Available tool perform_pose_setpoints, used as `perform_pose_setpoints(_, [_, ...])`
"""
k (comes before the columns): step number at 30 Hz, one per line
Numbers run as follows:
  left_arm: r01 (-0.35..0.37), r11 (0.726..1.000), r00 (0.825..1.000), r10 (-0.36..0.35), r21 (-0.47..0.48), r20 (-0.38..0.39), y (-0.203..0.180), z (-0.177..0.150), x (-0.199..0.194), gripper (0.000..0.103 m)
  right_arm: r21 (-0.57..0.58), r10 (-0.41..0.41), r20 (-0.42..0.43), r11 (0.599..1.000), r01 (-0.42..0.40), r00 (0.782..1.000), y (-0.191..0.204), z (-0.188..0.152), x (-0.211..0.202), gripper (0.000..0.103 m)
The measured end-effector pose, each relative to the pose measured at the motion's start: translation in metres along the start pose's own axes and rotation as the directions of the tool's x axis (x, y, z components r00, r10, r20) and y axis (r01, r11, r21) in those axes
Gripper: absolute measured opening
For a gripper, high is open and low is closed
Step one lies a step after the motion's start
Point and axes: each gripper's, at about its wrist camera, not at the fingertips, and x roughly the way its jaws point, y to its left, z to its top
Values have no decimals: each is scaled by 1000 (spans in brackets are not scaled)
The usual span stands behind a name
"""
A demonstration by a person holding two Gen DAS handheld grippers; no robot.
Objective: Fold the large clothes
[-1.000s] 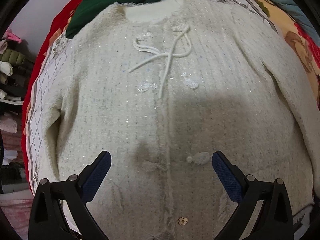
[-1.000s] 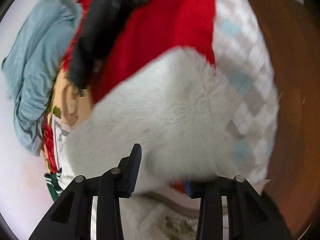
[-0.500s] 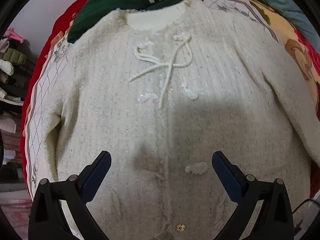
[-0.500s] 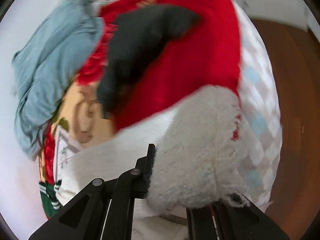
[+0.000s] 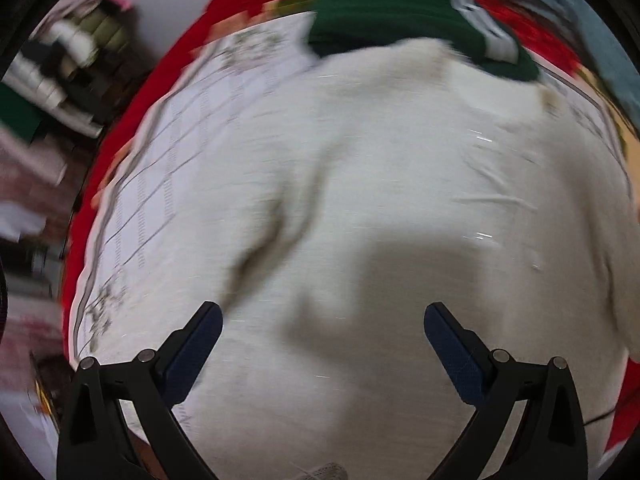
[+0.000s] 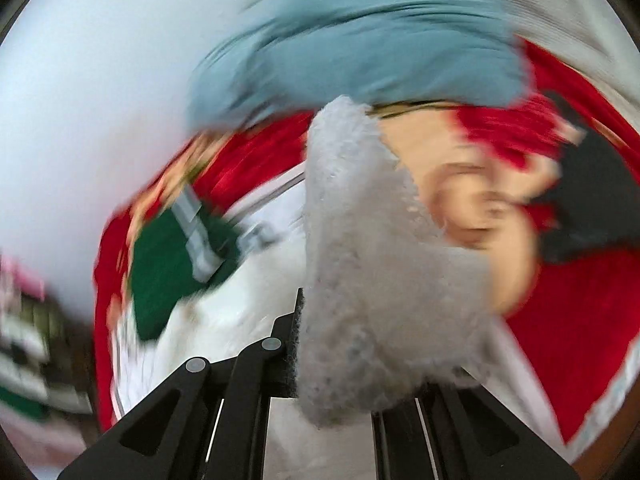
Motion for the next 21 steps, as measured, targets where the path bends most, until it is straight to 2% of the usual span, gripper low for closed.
perform_pose_setpoints(1, [-14, 1000, 1000, 14, -23, -2, 14, 0, 3, 103, -89, 24, -42, 996, -28, 999, 42, -14, 21, 8])
perform_pose_setpoints(2, [-34, 998, 999, 34, -52, -4, 33, 0, 9, 103, -150, 29, -71, 988, -39, 997, 66, -25, 34, 8])
perform_pose_setpoints(3, [-51, 996, 999, 51, -72, -8, 49, 0, 14, 103, -243, 30, -109, 969, -56, 994, 104, -43, 55, 8])
perform_pose_setpoints(4, [-65, 994, 998, 64, -86, -12, 58, -1, 17, 103, -289, 30, -126, 955, -66, 992, 124, -55, 66, 8])
perform_pose_setpoints(7, [-116, 982, 993, 111, -151, -42, 104, -9, 32, 103, -502, -16, -219, 859, -98, 976, 204, -121, 118, 8])
perform_pose_setpoints(9, [-137, 972, 990, 126, -189, -67, 131, -16, 40, 103, -603, -86, -268, 792, -98, 960, 236, -162, 150, 8])
perform_pose_setpoints(10, [-142, 969, 989, 128, -201, -77, 138, -18, 41, 103, -653, -148, -319, 750, -105, 936, 251, -189, 172, 9])
perform_pose_setpoints(11, [-147, 964, 987, 130, -221, -94, 153, -23, 44, 103, -670, -182, -355, 734, -113, 917, 257, -202, 184, 12])
perform_pose_setpoints(13, [-146, 957, 986, 120, -249, -117, 168, -31, 43, 103, -665, -214, -427, 732, -144, 879, 263, -222, 202, 23])
perform_pose_setpoints(14, [-142, 953, 986, 112, -268, -125, 178, -37, 40, 103, -651, -203, -441, 743, -156, 874, 262, -222, 201, 29])
perform_pose_setpoints(16, [-130, 940, 985, 87, -314, -149, 202, -52, 34, 103, -568, -105, -506, 787, -240, 856, 256, -215, 186, 68])
perform_pose_setpoints(17, [-126, 933, 984, 75, -337, -161, 213, -59, 31, 103, -537, -68, -521, 801, -265, 851, 253, -211, 176, 77])
perform_pose_setpoints(19, [-122, 916, 980, 49, -382, -194, 229, -76, 26, 103, -486, -8, -528, 823, -295, 849, 244, -201, 151, 81])
perform_pose_setpoints(21, [-97, 876, 973, -17, -472, -232, 253, -101, 26, 102, -451, 13, -527, 843, -292, 850, 232, -192, 131, 81])
